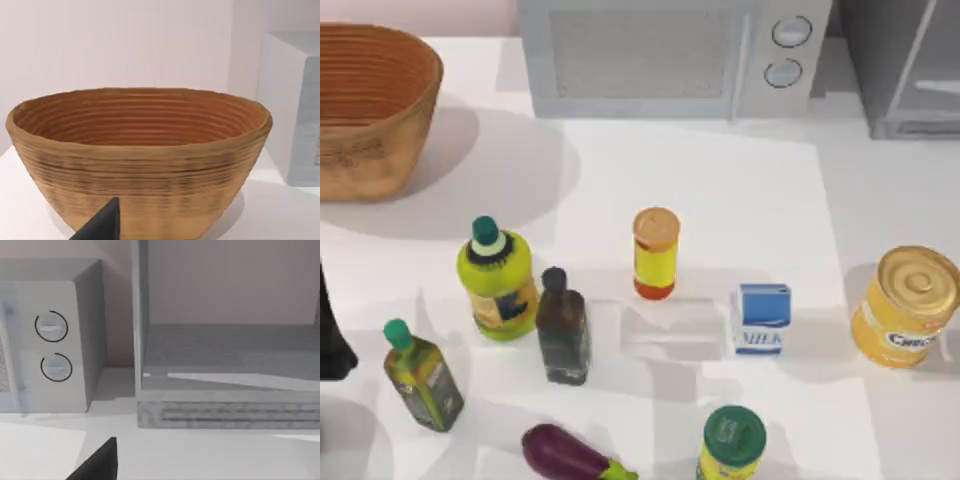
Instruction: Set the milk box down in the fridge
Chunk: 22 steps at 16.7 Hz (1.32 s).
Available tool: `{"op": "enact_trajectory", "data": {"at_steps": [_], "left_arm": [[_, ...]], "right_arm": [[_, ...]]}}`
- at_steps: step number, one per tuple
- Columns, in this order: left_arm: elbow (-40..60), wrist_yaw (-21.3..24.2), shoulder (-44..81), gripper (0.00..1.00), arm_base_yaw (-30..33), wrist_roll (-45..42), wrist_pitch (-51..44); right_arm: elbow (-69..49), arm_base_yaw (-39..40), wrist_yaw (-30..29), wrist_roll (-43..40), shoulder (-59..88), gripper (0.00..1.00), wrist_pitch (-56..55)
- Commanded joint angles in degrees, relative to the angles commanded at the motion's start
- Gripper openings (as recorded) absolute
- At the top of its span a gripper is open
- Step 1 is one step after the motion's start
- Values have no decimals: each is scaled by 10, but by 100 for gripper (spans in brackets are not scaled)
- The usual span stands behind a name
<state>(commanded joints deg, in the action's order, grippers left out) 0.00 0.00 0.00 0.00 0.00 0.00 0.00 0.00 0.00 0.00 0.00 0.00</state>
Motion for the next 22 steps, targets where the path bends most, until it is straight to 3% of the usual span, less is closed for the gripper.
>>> {"op": "enact_trajectory", "data": {"at_steps": [5,11,17,22], "left_arm": [[0,0,0,100,0,0,0],[0,0,0,100,0,0,0],[0,0,0,100,0,0,0],[0,0,0,100,0,0,0]], "right_arm": [[-25,36,-5,34,37,100,-4],[-145,219,-61,190,272,100,-27],[-269,418,-203,341,628,100,-63],[-335,530,-349,407,872,100,-95]]}}
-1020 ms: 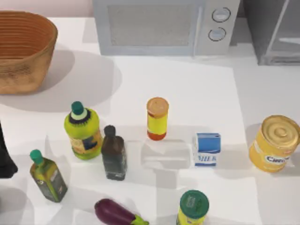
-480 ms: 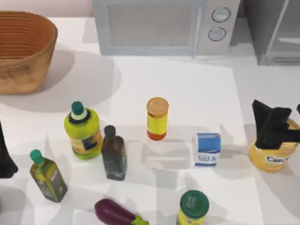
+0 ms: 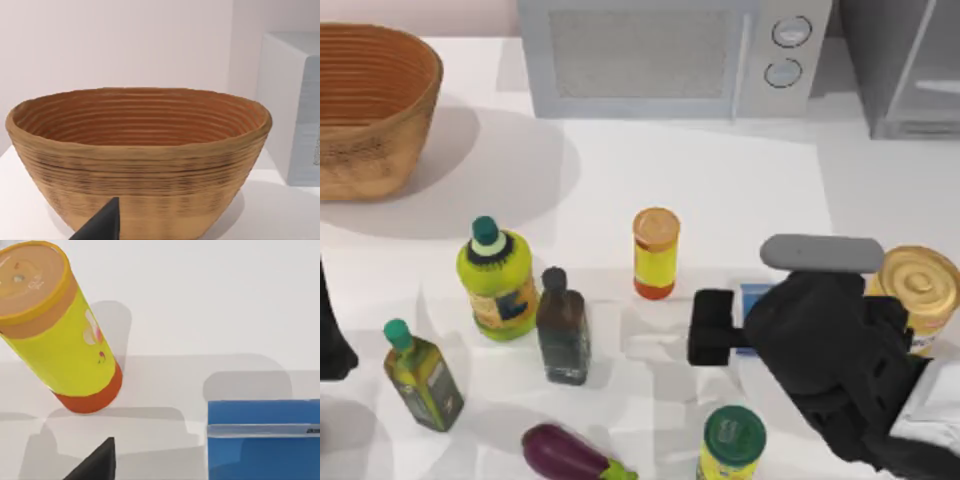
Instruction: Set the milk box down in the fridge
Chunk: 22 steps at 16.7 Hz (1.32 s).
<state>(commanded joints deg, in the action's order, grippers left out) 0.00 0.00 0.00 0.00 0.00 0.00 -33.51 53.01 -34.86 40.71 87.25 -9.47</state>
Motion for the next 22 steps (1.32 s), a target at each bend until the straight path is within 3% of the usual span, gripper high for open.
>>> {"op": "enact_trajectory", "data": {"at_steps": [3,6,14,22], "left_arm": [[0,0,0,100,0,0,0],[0,0,0,100,0,0,0],[0,0,0,100,0,0,0],[0,0,0,100,0,0,0]], "right_arm": [[-14,29,-68,13,83,100,-11],[-16,37,-94,15,110,100,-14],[-36,12,-78,-9,116,100,-19],[-48,-31,-50,-51,209,100,-126]]}}
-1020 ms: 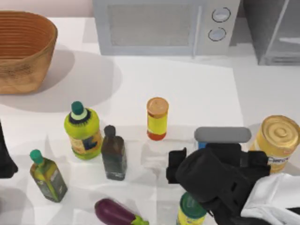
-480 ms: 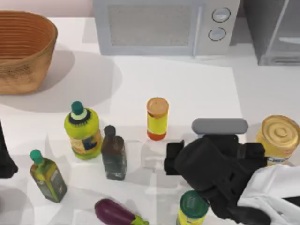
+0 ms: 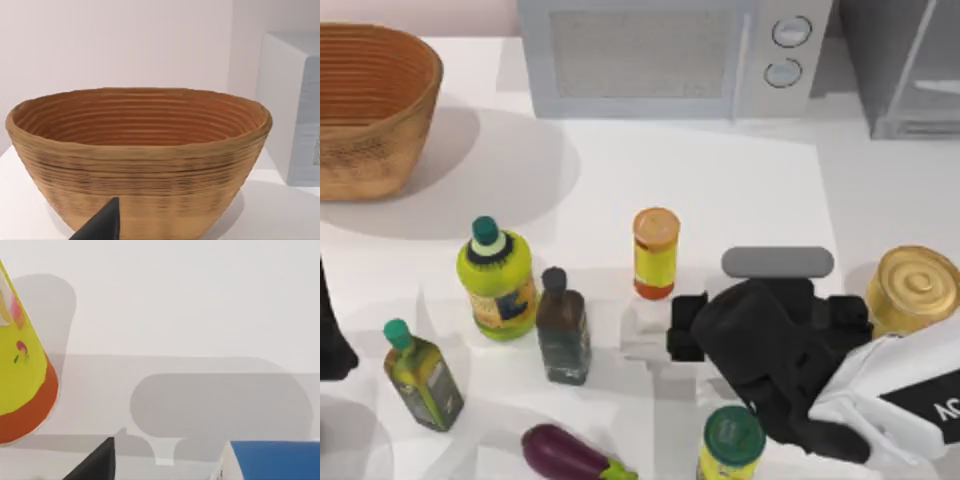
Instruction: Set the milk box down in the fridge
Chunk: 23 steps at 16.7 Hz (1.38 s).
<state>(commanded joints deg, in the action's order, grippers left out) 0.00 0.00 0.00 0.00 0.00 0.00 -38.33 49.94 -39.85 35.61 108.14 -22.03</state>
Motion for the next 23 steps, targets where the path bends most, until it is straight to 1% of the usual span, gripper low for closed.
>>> {"op": "enact_trajectory", "data": {"at_steps": [5,18,19,23], "left_arm": [[0,0,0,100,0,0,0],[0,0,0,100,0,0,0],[0,0,0,100,0,0,0],[0,0,0,100,0,0,0]], "right_arm": [[4,-1,-1,-2,7,100,-12],[4,-1,-1,-2,7,2,-12],[4,-1,-1,-2,7,0,-12],[4,-1,-1,-2,7,0,-12]]}}
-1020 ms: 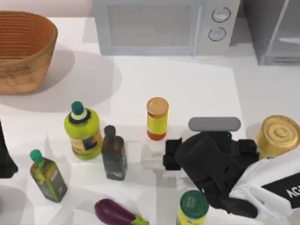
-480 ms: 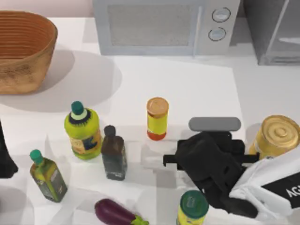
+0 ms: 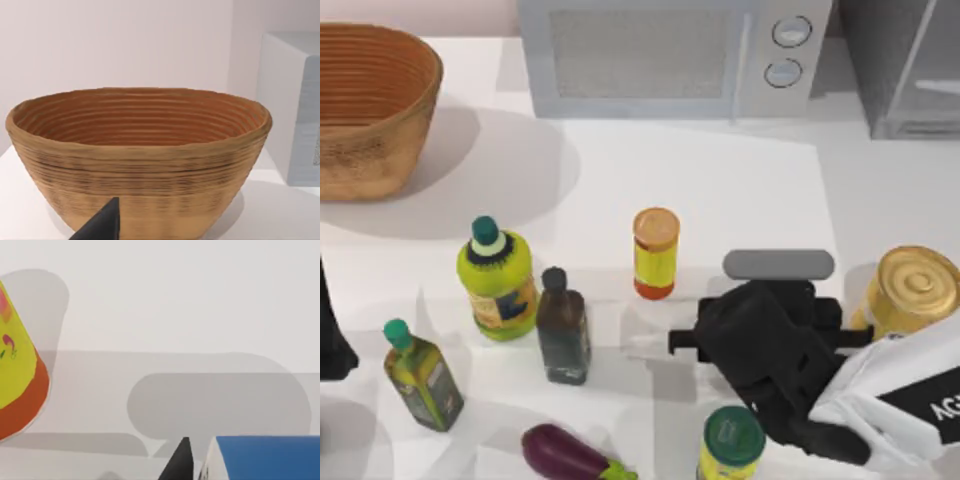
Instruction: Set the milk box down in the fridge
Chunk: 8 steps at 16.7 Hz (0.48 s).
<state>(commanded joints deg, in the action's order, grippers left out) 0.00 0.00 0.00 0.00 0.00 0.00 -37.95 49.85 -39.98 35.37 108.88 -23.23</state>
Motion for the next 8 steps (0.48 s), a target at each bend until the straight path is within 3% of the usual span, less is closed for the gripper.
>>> {"op": "enact_trajectory", "data": {"at_steps": [8], "left_arm": [[0,0,0,100,0,0,0]], "right_arm": [[-10,2,6,10,-25,0,38]]}}
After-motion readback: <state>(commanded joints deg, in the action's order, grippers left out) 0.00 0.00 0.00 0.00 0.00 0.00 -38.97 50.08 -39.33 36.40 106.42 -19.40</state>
